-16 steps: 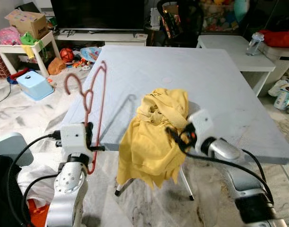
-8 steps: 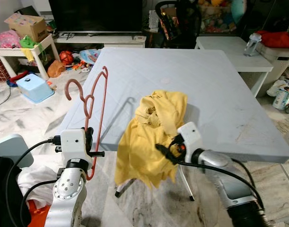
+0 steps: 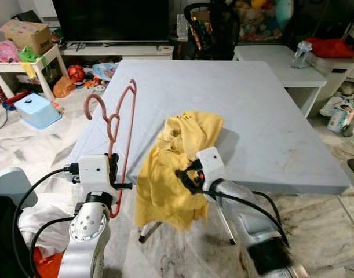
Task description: Hang hanger
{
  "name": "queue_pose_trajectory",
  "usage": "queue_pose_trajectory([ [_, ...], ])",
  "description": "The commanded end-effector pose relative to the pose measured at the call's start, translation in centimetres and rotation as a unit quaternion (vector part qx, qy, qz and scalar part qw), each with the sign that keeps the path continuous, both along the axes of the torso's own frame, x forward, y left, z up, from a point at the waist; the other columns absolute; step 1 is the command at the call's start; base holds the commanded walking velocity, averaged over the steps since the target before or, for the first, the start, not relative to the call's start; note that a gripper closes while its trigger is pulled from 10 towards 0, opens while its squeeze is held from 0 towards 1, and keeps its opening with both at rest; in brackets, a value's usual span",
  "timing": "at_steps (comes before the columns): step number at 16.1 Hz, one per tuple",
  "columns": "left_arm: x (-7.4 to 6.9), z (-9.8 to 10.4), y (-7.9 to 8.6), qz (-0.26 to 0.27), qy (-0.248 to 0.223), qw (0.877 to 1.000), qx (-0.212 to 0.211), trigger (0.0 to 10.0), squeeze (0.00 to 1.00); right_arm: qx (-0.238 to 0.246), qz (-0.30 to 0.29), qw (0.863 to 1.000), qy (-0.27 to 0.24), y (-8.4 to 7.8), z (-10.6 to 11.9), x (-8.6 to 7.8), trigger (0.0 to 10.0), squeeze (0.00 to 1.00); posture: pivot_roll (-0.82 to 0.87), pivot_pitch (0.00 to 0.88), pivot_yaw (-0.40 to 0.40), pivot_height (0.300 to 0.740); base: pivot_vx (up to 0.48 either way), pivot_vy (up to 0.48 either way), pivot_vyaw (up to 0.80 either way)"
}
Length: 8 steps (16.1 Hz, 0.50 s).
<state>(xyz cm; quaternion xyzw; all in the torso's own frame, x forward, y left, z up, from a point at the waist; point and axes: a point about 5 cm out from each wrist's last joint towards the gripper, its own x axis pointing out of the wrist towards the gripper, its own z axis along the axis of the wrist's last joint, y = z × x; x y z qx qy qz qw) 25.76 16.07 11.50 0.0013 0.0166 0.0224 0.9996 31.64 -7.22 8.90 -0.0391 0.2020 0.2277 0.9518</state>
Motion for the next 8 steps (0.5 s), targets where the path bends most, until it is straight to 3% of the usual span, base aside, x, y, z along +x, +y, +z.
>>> queue_pose_trajectory([
  [1,0.1,0.2,0.1,0.001,-0.004,1.000,-0.002,10.0,0.00,-0.014,-0.045,0.999,0.003,-1.0,-0.4,0.9,0.0,0.00,0.01,0.000,-0.010,0.740,0.000,0.000,0.00],
  [6,0.3,0.3,-0.3,0.002,-0.007,1.000,-0.007,10.0,0.00,0.001,-0.112,0.994,-0.008,-1.3,1.2,4.6,0.0,0.00,0.02,0.000,-0.019,0.740,0.000,0.000,0.00],
  [8,0.6,0.6,-0.1,0.006,-0.012,1.000,-0.007,10.0,0.00,0.044,-0.166,0.984,-0.041,-2.3,5.2,7.5,0.0,0.00,0.02,0.000,-0.026,0.740,0.000,0.000,0.00],
])
